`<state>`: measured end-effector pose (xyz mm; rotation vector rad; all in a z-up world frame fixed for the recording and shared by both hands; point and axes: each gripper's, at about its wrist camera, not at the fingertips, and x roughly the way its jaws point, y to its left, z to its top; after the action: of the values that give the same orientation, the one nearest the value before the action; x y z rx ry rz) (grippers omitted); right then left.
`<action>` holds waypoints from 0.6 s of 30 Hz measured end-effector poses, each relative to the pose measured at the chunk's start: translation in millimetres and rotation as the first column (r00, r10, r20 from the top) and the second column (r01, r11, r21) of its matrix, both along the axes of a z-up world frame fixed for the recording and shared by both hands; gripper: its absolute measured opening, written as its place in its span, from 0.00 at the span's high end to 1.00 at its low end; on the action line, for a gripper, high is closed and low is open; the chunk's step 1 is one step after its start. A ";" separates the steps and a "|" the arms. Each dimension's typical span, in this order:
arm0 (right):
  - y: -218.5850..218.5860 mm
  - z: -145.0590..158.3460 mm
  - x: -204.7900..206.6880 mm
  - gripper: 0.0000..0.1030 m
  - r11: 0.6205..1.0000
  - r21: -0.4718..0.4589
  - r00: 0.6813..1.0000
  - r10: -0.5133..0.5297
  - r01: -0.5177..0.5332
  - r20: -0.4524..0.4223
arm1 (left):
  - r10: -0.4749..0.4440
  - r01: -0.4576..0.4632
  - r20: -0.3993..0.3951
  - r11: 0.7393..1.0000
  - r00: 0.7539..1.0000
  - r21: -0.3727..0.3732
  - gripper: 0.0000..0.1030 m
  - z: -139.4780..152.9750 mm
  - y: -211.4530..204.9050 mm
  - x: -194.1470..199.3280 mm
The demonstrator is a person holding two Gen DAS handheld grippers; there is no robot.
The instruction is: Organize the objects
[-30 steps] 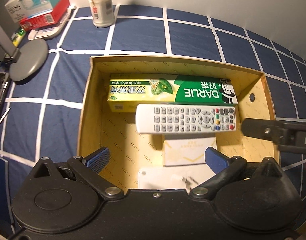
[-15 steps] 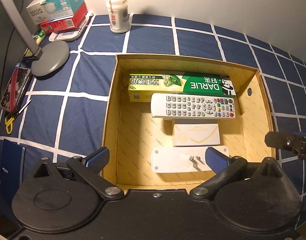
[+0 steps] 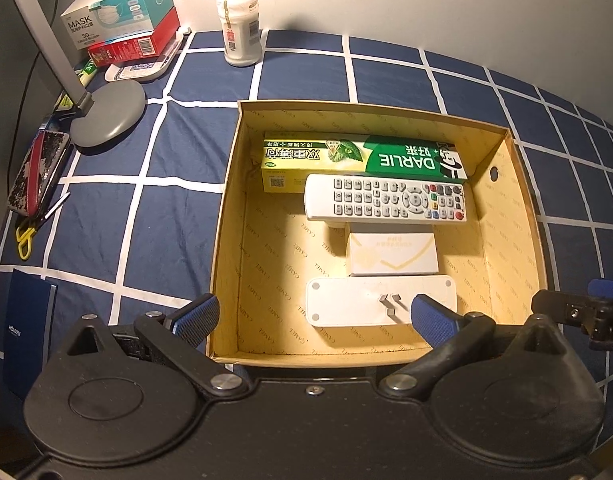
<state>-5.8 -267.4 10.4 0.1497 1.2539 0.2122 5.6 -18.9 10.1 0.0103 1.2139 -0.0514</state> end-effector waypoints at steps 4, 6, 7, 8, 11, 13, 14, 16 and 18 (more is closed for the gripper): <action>-0.5 -0.3 -2.1 0.02 1.000 -0.003 1.000 0.003 -0.003 -0.003 | 0.006 -0.007 0.010 1.000 1.000 0.008 0.00 1.9 1.0 -2.6; -0.8 0.2 -2.4 0.02 1.000 -0.005 1.000 0.001 -0.001 -0.001 | 0.007 -0.007 0.013 1.000 1.000 0.010 0.00 2.8 1.8 -2.7; -0.9 0.3 -2.9 0.02 1.000 -0.004 1.000 0.000 0.000 -0.001 | 0.007 -0.008 0.015 1.000 1.000 0.013 0.00 3.3 1.9 -2.9; -1.2 0.5 -3.2 0.02 1.000 -0.003 1.000 -0.001 0.001 0.000 | 0.007 -0.007 0.015 1.000 1.000 0.014 0.00 3.8 2.1 -2.9; -1.3 0.7 -3.6 0.02 1.000 -0.002 1.000 -0.001 0.001 0.000 | 0.002 -0.002 0.018 1.000 1.000 0.018 0.00 4.3 1.3 -3.2; -1.2 0.9 -3.8 0.02 1.000 -0.004 1.000 0.000 0.000 0.001 | -0.001 0.001 0.016 1.000 1.000 0.016 0.00 3.6 1.3 -3.0; -1.3 0.8 -3.7 0.02 1.000 -0.002 1.000 0.000 0.000 0.001 | 0.000 -0.001 0.012 1.000 1.000 0.014 0.00 3.2 1.6 -3.0; -1.1 1.1 -3.4 0.02 1.000 -0.001 1.000 0.001 -0.001 0.000 | -0.001 0.000 0.012 1.000 1.000 0.015 0.00 3.2 1.5 -2.9; -0.8 1.0 -3.2 0.02 1.000 -0.005 1.000 -0.002 0.002 -0.002 | -0.005 0.004 0.010 1.000 1.000 0.015 0.00 3.0 1.5 -2.5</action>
<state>-8.9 -268.2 11.4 0.1472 1.2559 0.2072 3.1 -17.3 13.1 0.0266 1.2041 -0.0459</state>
